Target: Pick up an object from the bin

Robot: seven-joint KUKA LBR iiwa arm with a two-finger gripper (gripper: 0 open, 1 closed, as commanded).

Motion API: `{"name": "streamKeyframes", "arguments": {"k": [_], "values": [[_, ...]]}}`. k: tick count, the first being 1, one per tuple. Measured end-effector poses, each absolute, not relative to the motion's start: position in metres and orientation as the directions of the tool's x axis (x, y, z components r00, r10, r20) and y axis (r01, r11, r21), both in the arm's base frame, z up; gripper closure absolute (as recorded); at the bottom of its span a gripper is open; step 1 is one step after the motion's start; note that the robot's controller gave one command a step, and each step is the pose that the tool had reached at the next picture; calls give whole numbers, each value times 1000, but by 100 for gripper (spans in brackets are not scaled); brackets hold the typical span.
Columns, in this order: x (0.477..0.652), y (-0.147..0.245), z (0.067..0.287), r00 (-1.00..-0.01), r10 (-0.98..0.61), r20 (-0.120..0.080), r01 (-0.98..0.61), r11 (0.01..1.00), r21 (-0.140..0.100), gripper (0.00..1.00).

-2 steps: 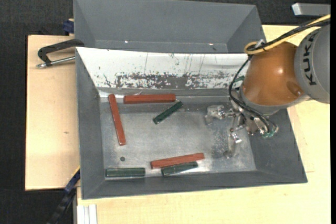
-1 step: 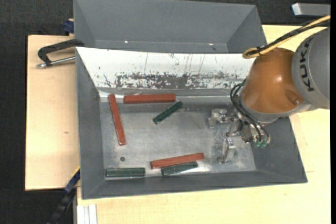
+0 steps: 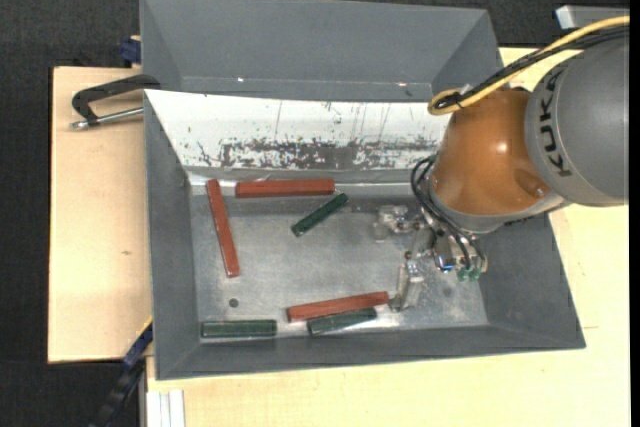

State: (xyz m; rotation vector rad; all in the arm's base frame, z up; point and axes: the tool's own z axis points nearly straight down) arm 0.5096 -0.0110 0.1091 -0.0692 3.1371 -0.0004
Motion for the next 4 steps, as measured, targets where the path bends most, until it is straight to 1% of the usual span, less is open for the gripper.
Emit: {"name": "streamKeyframes", "arguments": {"k": [1, 2, 3, 4], "values": [[504, 7, 96, -945, -328, -2, -328, 945, 2, 0], [494, 7, 70, -987, -158, 0, -158, 987, 1, 100], [494, 7, 70, -987, -158, 0, -158, 987, 1, 100], [492, 16, 216, -984, -176, -5, -176, 984, 0, 100]]}}
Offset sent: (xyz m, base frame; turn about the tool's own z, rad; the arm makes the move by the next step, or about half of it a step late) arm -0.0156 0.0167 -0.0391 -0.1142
